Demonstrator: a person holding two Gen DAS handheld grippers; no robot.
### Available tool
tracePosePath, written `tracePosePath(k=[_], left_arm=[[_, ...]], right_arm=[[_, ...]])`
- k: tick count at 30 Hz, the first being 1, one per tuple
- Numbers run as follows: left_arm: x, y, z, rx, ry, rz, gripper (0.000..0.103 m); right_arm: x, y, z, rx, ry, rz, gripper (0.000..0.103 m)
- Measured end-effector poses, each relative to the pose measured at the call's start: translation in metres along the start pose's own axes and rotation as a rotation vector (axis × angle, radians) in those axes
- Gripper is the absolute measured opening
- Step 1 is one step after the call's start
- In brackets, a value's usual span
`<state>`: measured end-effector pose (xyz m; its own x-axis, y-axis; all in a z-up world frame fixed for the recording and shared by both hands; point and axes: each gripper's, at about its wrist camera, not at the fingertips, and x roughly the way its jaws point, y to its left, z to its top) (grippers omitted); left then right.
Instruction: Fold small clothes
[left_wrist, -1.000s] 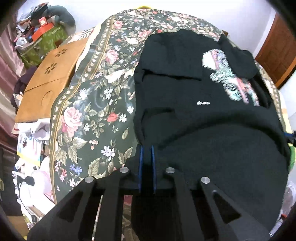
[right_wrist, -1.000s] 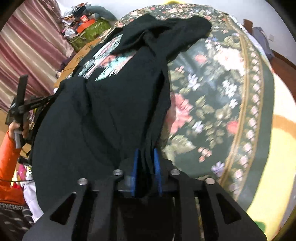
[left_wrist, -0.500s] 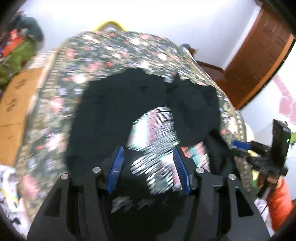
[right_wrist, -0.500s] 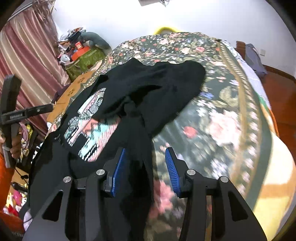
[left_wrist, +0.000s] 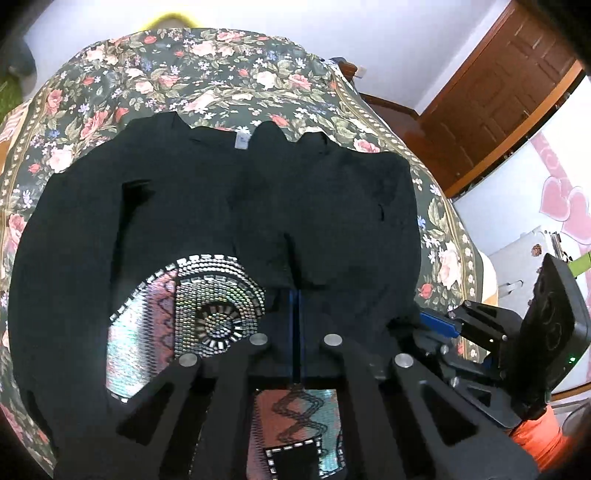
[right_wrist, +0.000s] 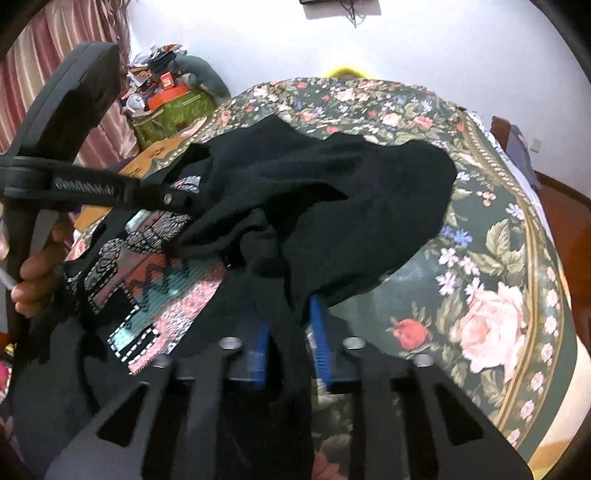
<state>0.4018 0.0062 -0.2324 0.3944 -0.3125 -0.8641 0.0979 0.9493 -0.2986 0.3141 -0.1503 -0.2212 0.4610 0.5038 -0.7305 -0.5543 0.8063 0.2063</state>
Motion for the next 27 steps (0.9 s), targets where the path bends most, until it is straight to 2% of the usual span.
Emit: tracePosePath(k=[5,10,15,18,20,23,24,25,27], left_arm=[[-0.031,-0.009,-0.002,0.027,-0.096,0.026,0.001],[-0.059,-0.01,-0.005,0.045,-0.156,0.067,0.001],[-0.046,-0.014,-0.018,0.067,-0.098,0.086,0.001],[-0.03,-0.014,-0.03,0.092,-0.036,0.096,0.001],[-0.02,-0.012,-0.038,0.114,0.012,0.103,0.002],[-0.024,-0.01,-0.043,0.132,0.006,0.116,0.003],[-0.029,-0.007,-0.041,0.125,-0.002,0.117,0.004],[-0.033,-0.004,-0.038,0.116,-0.01,0.111,0.008],[-0.04,0.0,-0.031,0.099,-0.039,0.112,0.016]], right_arm=[[-0.022,-0.002,-0.007,-0.046,-0.049,-0.084,0.003],[-0.042,-0.022,-0.017,-0.008,-0.051,-0.119,0.003],[-0.051,-0.027,-0.03,0.001,-0.026,-0.139,0.003],[-0.051,-0.029,-0.033,-0.011,0.013,-0.122,0.003],[-0.053,-0.033,-0.034,0.0,0.05,-0.081,0.004],[-0.063,-0.039,-0.03,0.025,0.05,-0.055,0.011],[-0.065,-0.04,-0.029,0.029,0.042,-0.054,0.018],[-0.068,-0.042,-0.026,0.036,0.03,-0.053,0.027],[-0.074,-0.046,-0.019,0.057,-0.007,-0.05,0.038]])
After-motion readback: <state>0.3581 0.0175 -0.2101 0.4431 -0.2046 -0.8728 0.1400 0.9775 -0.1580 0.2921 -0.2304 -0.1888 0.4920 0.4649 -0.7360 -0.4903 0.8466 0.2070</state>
